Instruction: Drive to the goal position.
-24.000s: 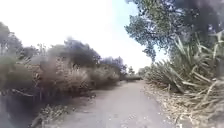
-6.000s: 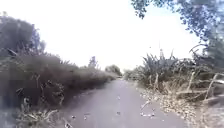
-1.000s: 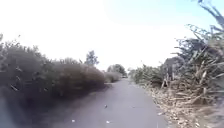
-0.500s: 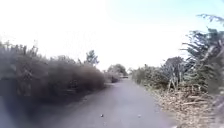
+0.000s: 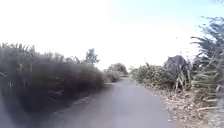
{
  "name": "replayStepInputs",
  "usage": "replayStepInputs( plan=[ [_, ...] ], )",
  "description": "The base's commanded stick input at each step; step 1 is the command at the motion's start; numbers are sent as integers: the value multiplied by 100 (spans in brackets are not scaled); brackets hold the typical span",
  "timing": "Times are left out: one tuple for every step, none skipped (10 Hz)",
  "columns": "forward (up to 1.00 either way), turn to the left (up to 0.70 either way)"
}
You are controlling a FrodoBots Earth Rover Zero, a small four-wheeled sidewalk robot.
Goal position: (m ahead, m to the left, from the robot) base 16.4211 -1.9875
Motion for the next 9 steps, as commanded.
replayStepInputs(
  plan=[
    [85, 0],
    [85, 0],
    [85, 0],
    [85, 0],
    [85, 0],
    [85, 0],
    [85, 0],
    [85, 0],
    [85, 0]
  ],
)
